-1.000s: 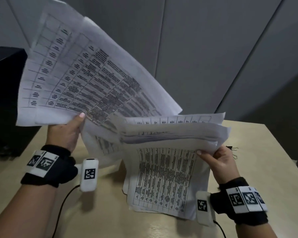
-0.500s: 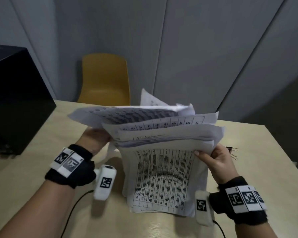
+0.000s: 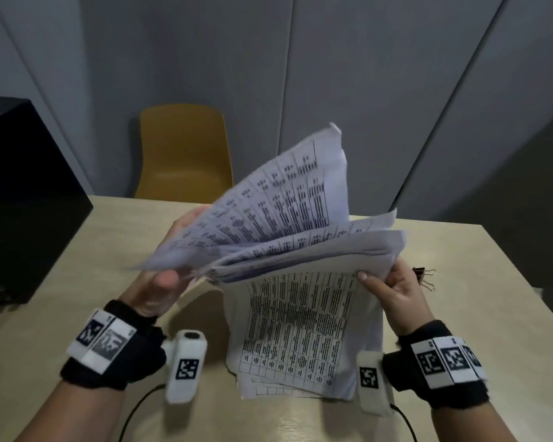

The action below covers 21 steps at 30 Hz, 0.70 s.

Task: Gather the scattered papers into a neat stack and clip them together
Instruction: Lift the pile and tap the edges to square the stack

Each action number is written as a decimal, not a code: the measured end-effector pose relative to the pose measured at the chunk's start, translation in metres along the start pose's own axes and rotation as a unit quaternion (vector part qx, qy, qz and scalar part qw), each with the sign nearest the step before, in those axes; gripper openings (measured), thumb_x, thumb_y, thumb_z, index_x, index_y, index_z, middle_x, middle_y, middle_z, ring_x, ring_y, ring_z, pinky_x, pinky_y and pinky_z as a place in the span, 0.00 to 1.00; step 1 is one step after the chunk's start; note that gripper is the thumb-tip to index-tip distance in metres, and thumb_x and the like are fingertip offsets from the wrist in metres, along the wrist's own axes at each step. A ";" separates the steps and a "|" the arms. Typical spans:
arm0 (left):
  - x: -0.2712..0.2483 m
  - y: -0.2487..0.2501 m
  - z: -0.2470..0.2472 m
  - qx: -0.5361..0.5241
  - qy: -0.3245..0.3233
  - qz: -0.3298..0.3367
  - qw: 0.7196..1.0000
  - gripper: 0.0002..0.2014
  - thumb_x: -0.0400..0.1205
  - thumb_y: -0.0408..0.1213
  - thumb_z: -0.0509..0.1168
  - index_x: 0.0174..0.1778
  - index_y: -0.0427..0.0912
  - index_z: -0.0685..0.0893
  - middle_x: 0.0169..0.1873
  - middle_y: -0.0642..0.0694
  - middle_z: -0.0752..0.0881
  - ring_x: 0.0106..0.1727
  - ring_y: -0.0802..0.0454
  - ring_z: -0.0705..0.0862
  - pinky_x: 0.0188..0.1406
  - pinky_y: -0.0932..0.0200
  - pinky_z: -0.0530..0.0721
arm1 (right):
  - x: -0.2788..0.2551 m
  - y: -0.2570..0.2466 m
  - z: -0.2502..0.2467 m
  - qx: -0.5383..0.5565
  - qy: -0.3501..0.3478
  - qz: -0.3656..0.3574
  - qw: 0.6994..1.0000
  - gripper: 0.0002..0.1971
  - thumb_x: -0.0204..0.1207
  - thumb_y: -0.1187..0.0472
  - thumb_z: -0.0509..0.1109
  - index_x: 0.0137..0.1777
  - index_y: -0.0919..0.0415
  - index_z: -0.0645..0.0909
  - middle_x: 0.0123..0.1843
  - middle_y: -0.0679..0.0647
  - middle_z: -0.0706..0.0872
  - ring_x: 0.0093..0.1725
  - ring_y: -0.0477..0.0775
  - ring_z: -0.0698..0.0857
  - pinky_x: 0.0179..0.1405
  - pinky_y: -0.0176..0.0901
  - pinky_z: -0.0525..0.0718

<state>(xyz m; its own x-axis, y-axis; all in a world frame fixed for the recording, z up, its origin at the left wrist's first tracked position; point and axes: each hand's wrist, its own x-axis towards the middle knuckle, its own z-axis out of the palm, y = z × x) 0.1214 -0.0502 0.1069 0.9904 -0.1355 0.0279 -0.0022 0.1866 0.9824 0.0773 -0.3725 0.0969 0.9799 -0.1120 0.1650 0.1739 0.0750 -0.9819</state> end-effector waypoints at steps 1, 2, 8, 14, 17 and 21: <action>-0.001 0.002 0.004 -0.041 -0.042 0.028 0.998 0.24 0.50 0.45 0.87 0.41 0.56 0.89 0.33 0.66 0.89 0.39 0.69 0.87 0.41 0.71 0.85 | 0.001 0.000 0.001 -0.001 0.003 -0.001 1.000 0.17 0.71 0.81 0.63 0.48 0.57 0.80 0.38 0.44 0.91 0.41 0.42 0.88 0.44 0.34 0.86; -0.007 0.009 0.014 -0.063 -0.077 0.073 0.992 0.32 0.44 0.56 0.85 0.45 0.58 0.90 0.41 0.62 0.91 0.46 0.65 0.87 0.47 0.66 0.85 | 0.002 -0.001 0.003 -0.001 0.006 -0.003 1.000 0.16 0.72 0.79 0.64 0.50 0.56 0.79 0.39 0.44 0.91 0.42 0.43 0.87 0.46 0.36 0.87; -0.003 0.004 0.013 0.098 0.047 0.167 0.980 0.35 0.50 0.51 0.81 0.52 0.43 0.85 0.46 0.60 0.90 0.56 0.61 0.86 0.56 0.64 0.84 | 0.004 -0.002 0.003 0.027 -0.033 0.011 0.999 0.13 0.62 0.63 0.75 0.48 0.55 0.83 0.42 0.48 0.91 0.45 0.46 0.88 0.45 0.36 0.86; -0.003 0.017 0.006 -0.030 0.001 0.124 0.992 0.30 0.40 0.52 0.86 0.40 0.51 0.92 0.43 0.52 0.92 0.52 0.51 0.89 0.48 0.52 0.89 | 0.005 -0.012 -0.013 0.060 -0.120 0.018 0.991 0.23 0.50 0.47 0.85 0.47 0.51 0.88 0.47 0.56 0.91 0.49 0.56 0.89 0.49 0.44 0.87; -0.006 0.016 0.008 -0.101 -0.038 0.104 0.989 0.29 0.41 0.47 0.87 0.39 0.49 0.92 0.41 0.50 0.92 0.47 0.51 0.90 0.47 0.53 0.89 | 0.005 -0.009 -0.014 0.066 -0.114 0.022 0.991 0.25 0.46 0.46 0.86 0.46 0.51 0.88 0.46 0.57 0.91 0.48 0.56 0.89 0.48 0.44 0.88; -0.003 -0.001 0.012 -0.193 -0.020 0.072 0.978 0.31 0.44 0.43 0.87 0.44 0.49 0.91 0.44 0.49 0.92 0.50 0.50 0.89 0.53 0.49 0.87 | -0.001 0.004 -0.012 0.069 -0.072 0.041 0.994 0.29 0.43 0.46 0.87 0.46 0.54 0.88 0.45 0.58 0.91 0.46 0.54 0.89 0.45 0.43 0.88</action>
<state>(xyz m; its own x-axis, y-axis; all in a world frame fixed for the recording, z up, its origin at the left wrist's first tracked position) 0.1166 -0.0614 0.1080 0.9776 -0.1166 0.1753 -0.0812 0.5596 0.8248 0.0759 -0.3835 0.0914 0.9934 0.0427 0.1068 0.0953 0.2148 -0.9720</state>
